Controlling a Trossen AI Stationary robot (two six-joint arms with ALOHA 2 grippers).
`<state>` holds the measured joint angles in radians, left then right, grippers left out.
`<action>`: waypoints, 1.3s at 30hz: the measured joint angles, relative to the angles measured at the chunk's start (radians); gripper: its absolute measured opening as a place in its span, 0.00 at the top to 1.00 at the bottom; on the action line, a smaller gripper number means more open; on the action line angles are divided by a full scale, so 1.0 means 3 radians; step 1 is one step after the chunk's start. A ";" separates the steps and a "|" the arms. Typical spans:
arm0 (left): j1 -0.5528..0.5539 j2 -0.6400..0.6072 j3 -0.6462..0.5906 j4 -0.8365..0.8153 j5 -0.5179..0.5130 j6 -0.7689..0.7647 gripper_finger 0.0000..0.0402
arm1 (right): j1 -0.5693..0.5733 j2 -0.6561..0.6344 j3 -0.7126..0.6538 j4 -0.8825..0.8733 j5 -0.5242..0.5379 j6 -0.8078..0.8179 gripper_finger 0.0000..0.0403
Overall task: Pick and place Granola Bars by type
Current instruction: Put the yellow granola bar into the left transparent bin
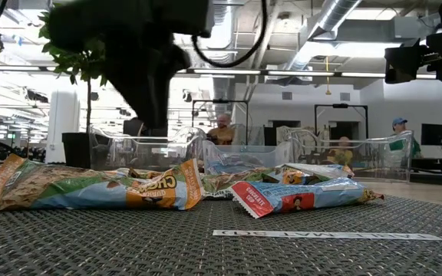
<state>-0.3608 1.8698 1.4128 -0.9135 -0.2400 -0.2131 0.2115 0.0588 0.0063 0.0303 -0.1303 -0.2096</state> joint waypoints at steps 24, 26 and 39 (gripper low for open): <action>-0.0151 -0.0112 -0.0742 0.0448 0.0662 -0.1099 0.70 | -0.0001 0.0001 0.0000 0.0001 0.0000 0.0000 0.38; -0.0148 -0.0112 -0.0808 0.0503 0.0661 -0.1101 0.70 | -0.0001 -0.0001 0.0000 0.0001 0.0001 0.0000 0.38; -0.0150 -0.0134 -0.1113 0.0921 0.0659 -0.1158 0.70 | -0.0001 -0.0001 -0.0001 0.0000 0.0001 0.0000 0.38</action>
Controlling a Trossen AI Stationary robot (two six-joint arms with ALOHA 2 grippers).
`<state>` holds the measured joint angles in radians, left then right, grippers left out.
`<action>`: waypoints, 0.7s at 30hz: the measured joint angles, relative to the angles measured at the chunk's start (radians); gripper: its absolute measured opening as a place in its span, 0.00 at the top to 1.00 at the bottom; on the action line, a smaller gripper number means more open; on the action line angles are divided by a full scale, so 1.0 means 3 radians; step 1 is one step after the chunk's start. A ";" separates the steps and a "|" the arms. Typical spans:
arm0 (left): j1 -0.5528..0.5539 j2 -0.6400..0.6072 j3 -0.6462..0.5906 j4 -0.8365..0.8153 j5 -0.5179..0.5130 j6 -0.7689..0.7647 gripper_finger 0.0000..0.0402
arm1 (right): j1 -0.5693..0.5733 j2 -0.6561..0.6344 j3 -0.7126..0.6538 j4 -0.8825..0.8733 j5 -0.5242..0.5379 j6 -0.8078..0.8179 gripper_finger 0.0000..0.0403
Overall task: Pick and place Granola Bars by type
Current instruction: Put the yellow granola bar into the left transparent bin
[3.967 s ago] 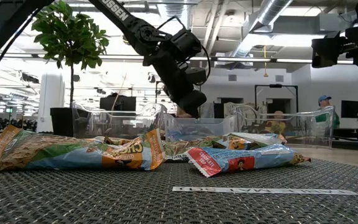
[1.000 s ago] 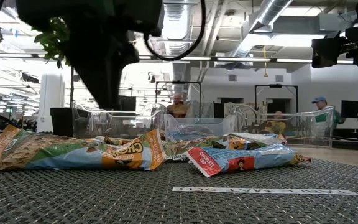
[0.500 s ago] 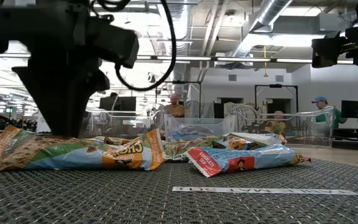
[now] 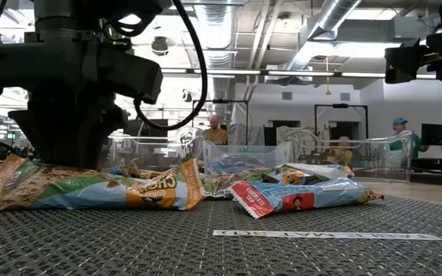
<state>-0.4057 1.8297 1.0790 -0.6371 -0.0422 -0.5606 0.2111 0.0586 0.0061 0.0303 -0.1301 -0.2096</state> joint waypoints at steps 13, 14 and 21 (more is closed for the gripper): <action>0.0000 -0.0048 -0.0010 -0.0011 -0.0039 0.0064 0.91 | 0.0001 0.0000 0.0000 0.0000 -0.0001 0.0000 0.38; 0.0000 -0.0054 -0.0010 -0.0011 -0.0035 0.0065 0.92 | 0.0001 0.0000 0.0000 0.0000 0.0000 0.0000 0.38; -0.0009 -0.0226 -0.0015 -0.0057 -0.0059 0.0136 0.93 | 0.0000 0.0000 0.0000 0.0001 0.0001 0.0000 0.38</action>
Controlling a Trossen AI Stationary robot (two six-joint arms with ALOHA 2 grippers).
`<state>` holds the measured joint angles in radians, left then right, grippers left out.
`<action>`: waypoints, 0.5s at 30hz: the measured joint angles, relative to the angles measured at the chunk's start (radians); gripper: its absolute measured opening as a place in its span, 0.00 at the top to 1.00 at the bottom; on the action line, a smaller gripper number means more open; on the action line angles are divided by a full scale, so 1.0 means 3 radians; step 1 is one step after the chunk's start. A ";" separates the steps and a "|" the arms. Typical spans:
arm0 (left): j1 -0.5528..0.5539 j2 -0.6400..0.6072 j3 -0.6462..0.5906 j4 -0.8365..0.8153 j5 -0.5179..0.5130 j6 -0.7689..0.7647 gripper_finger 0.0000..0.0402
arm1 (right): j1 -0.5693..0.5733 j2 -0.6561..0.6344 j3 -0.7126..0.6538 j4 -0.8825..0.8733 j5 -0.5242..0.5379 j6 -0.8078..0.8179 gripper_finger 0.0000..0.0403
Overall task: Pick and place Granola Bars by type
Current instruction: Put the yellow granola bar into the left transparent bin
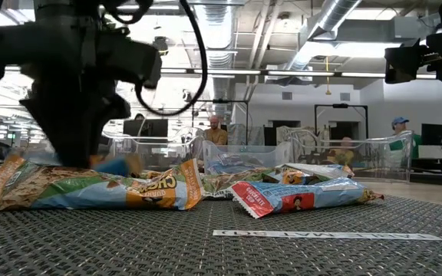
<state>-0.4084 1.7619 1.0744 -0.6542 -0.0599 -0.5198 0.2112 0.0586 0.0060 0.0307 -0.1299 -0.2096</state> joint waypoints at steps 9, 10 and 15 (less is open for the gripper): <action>0.0058 -0.0377 0.0001 -0.0093 -0.0537 0.0003 0.92 | 0.0000 0.0000 0.0001 -0.0001 0.0000 0.0000 0.38; 0.0091 -0.0422 0.0001 -0.0093 -0.0648 0.0003 0.92 | 0.0000 0.0000 0.0001 -0.0001 -0.0001 0.0000 0.38; 0.0352 -0.0596 0.0003 -0.0094 -0.1332 0.0003 0.92 | 0.0001 0.0000 0.0000 -0.0001 0.0000 0.0000 0.38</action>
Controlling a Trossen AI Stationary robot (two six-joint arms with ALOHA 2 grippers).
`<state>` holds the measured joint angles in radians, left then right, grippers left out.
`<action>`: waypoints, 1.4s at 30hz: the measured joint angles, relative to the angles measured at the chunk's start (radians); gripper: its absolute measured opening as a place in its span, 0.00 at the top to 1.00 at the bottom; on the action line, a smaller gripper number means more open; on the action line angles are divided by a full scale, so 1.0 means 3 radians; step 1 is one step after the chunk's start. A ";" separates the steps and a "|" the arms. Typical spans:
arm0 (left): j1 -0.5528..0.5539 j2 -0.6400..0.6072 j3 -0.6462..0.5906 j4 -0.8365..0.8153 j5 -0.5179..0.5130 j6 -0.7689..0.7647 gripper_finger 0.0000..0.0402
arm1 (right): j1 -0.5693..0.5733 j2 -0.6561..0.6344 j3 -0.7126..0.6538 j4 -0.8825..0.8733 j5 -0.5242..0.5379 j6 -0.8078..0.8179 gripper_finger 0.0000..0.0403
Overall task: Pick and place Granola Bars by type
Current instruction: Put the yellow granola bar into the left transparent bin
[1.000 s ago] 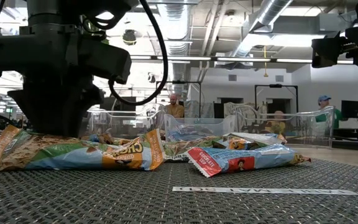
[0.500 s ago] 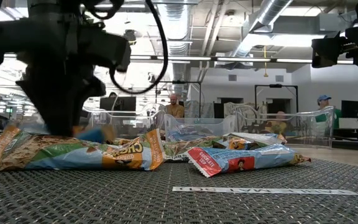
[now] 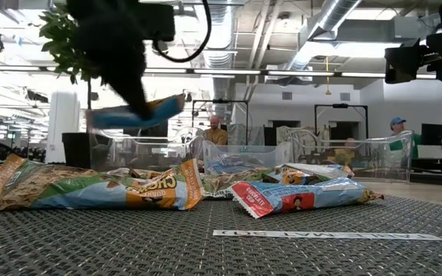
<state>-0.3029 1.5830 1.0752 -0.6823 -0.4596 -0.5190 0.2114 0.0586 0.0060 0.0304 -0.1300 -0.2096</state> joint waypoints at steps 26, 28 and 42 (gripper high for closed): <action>0.1879 -0.0122 0.0005 -0.0657 -0.1360 0.0093 0.92 | -0.0001 0.0000 0.0001 0.0000 0.0000 0.0000 0.38; 0.2010 -0.0124 0.0005 -0.0722 -0.1282 0.0066 0.92 | 0.0000 0.0000 0.0001 0.0001 -0.0001 0.0000 0.38; 0.2537 0.0033 0.0005 -0.0656 -0.0833 0.0221 0.92 | -0.0001 0.0000 0.0000 0.0001 -0.0001 0.0000 0.38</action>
<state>0.4581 1.5929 1.0768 -0.8792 -0.7094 -0.4527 0.2113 0.0586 0.0060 0.0307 -0.1302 -0.2096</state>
